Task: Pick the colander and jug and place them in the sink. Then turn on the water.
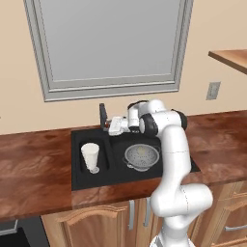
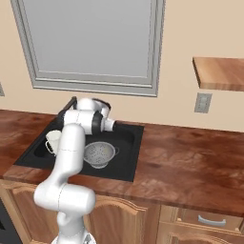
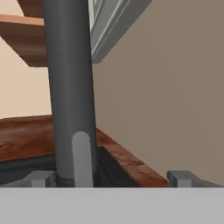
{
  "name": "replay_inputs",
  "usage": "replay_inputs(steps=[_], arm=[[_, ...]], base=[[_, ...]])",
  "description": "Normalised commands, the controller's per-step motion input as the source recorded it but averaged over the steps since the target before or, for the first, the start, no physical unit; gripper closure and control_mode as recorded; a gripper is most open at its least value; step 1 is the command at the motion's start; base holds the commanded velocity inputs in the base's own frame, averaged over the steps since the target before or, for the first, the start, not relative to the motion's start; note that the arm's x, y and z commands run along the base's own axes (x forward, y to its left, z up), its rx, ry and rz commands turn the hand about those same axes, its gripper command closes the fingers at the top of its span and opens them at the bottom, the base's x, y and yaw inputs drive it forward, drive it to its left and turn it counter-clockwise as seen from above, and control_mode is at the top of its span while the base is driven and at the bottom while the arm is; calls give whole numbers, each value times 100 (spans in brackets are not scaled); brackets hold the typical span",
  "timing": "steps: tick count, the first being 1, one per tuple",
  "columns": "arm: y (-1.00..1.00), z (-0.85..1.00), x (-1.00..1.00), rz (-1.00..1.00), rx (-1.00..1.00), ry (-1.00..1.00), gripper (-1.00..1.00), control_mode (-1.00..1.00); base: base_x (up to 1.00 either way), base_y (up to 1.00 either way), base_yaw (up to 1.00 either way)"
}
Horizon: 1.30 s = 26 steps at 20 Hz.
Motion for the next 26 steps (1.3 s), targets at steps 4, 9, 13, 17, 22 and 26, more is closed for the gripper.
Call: replay_inputs(steps=[4, 9, 13, 17, 22, 26], arm=[[-4, 9, 8, -8, 21, 21, -100, -100], [-24, 40, 0, -12, 23, 20, -100, -100], [0, 14, 0, -10, 5, 11, -100, -100], [47, -27, 3, -17, -22, -1, -100, -100], [41, -43, 1, -21, -34, -8, -100, -100], [0, -21, 2, -29, -10, 0, 100, -100]], base=[[0, 0, 0], [0, 0, 0], [0, 0, 0], [0, 0, 0], [0, 0, 0], [0, 0, 0]])
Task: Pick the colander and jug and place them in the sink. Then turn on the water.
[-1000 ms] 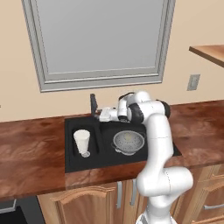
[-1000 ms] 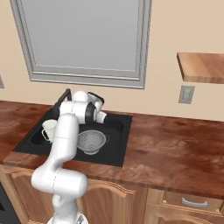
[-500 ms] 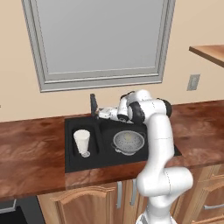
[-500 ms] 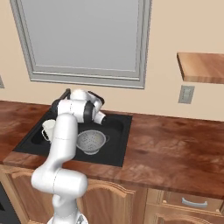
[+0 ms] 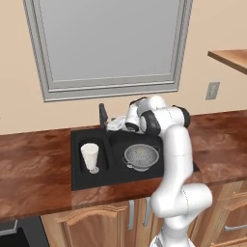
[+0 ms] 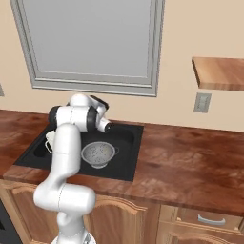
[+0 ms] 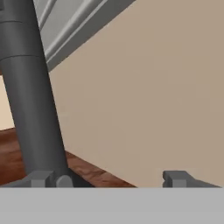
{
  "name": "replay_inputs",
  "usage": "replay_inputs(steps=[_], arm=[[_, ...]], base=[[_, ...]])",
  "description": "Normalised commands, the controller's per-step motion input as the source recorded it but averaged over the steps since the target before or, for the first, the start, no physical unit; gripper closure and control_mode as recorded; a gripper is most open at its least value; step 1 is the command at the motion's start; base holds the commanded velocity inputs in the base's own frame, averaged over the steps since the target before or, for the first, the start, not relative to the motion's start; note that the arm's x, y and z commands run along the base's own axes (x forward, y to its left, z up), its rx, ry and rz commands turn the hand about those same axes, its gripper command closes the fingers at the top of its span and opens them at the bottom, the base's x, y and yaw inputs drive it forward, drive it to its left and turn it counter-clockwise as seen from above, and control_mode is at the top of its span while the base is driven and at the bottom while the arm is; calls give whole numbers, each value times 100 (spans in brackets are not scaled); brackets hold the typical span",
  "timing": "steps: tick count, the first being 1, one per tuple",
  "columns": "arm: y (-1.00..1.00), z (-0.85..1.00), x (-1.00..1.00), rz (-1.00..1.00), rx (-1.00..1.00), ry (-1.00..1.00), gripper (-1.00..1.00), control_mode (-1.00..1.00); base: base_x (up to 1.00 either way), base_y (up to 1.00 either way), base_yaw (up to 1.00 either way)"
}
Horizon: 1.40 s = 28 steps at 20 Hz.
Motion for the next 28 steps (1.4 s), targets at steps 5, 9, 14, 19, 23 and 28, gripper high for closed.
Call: replay_inputs(steps=[5, 9, 14, 19, 23, 28], arm=[[-11, -35, 15, -25, 0, 16, 100, -100], [-59, -32, 8, -19, 6, 22, 100, -100], [-81, -26, 1, -16, 4, 12, 100, -100], [-100, -30, -1, -14, 8, 1, 100, -100], [-100, -32, 0, -13, 10, 0, 100, -100], [-100, -36, 0, -12, 4, 2, 100, -100]], base=[[0, 0, 0], [0, 0, 0], [0, 0, 0], [0, 0, 0], [0, 0, 0], [0, 0, 0]])
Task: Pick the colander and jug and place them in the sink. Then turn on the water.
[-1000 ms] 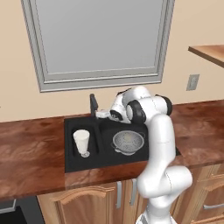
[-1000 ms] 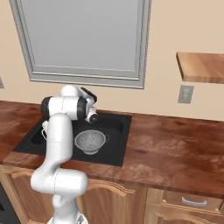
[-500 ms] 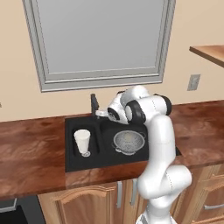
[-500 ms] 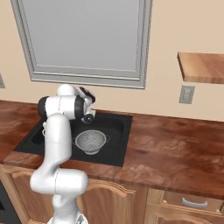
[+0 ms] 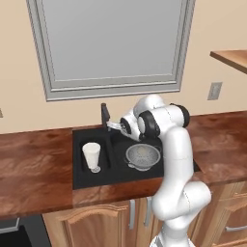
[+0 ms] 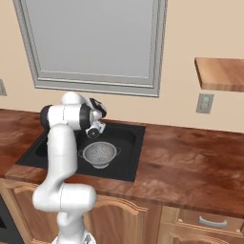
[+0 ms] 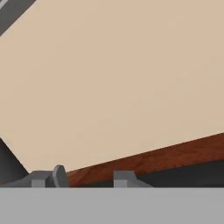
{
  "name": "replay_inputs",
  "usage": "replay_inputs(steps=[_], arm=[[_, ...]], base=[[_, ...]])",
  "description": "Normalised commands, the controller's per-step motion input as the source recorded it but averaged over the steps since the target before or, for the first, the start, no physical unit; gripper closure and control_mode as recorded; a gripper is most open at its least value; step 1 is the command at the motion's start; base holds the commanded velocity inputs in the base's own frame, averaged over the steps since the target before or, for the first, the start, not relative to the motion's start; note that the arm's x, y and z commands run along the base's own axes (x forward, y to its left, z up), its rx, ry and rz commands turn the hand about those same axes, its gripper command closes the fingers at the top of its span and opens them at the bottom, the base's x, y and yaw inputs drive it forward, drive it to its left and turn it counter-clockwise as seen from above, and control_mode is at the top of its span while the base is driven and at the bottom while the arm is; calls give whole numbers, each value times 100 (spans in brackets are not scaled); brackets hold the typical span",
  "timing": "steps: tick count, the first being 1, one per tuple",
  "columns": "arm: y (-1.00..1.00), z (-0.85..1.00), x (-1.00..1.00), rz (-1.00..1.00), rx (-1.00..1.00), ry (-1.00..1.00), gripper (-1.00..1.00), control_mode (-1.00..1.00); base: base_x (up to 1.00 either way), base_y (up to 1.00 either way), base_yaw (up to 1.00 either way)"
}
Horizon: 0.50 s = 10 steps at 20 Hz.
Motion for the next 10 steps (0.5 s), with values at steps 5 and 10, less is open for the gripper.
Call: replay_inputs(steps=[5, 10], arm=[[-73, -36, 10, -11, -3, 1, 100, -100], [-29, -35, 6, -8, -13, 0, 100, -100]], base=[[0, 0, 0], [0, 0, 0]])
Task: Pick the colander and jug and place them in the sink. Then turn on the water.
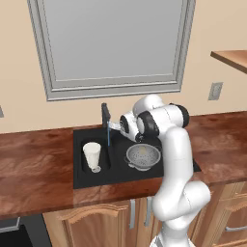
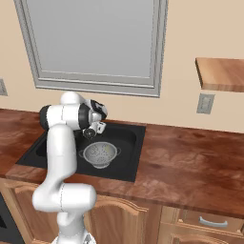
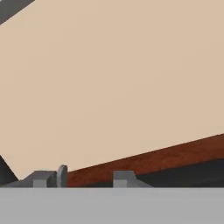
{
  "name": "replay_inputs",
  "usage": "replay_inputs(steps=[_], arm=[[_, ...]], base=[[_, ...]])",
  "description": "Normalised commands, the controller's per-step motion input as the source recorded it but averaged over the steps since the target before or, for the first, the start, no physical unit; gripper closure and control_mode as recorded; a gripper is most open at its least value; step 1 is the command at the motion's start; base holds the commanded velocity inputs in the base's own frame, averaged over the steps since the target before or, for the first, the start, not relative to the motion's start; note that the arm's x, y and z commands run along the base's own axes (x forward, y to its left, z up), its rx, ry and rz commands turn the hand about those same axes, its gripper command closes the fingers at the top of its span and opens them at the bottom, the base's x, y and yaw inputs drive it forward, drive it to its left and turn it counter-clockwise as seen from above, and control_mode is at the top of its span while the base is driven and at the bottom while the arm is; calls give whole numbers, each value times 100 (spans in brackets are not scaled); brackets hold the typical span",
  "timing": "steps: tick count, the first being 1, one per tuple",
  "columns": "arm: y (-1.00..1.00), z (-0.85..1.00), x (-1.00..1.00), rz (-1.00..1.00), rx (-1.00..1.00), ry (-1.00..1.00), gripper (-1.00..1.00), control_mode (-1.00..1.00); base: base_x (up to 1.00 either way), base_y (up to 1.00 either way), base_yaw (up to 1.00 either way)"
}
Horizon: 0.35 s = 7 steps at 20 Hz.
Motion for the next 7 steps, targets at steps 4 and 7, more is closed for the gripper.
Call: replay_inputs(steps=[4, 7], arm=[[-11, -1, -11, 0, 0, -1, 100, -100], [0, 0, 0, 0, 0, 1, 100, -100]], base=[[0, 0, 0], [0, 0, 0]])
